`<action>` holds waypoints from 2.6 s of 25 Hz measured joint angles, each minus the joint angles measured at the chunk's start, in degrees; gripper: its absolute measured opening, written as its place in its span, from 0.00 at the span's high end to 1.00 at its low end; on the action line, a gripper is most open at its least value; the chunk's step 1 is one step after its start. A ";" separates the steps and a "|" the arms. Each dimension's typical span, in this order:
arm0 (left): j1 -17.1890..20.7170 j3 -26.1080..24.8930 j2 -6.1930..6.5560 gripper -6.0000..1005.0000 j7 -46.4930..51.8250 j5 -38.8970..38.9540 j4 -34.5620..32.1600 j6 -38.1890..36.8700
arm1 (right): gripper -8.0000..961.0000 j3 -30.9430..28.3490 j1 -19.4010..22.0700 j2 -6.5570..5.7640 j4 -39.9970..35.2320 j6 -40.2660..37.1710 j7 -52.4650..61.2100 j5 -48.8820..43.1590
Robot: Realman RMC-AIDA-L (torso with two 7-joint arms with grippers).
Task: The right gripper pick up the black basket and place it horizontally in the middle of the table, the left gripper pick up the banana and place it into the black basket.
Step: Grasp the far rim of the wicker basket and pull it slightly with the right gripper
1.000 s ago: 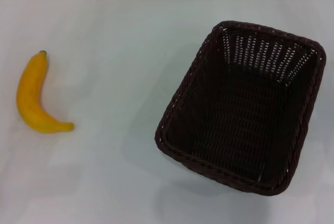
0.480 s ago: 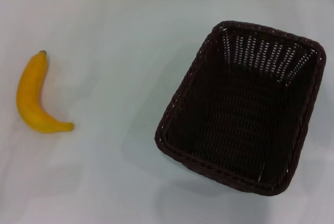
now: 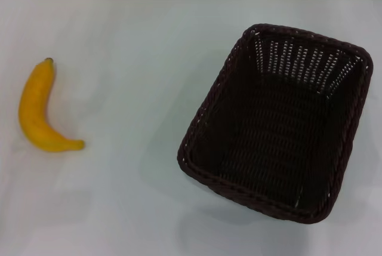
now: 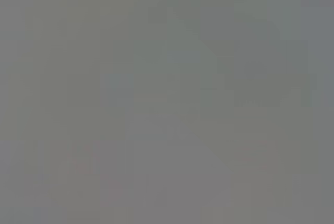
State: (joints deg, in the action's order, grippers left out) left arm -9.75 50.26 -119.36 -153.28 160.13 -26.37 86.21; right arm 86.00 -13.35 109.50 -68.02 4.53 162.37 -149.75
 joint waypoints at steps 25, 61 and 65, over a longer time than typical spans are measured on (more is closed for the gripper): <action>-1.27 1.46 0.26 0.13 0.18 -0.78 -0.01 -1.40 | 0.12 -29.26 -18.16 1.96 -17.52 -85.84 -25.64 13.51; -0.86 4.70 0.13 0.14 0.70 -1.57 0.01 -0.98 | 0.15 -28.85 -32.05 3.90 7.20 -82.21 -37.39 7.06; -0.78 4.98 0.10 0.14 0.70 -1.57 0.01 -0.95 | 0.16 -28.08 -32.13 4.17 7.36 -82.07 -37.97 7.01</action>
State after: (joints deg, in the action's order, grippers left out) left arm -10.53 55.24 -119.25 -152.58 158.56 -26.36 85.26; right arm 57.92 -45.48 113.66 -60.65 -77.54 124.40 -142.74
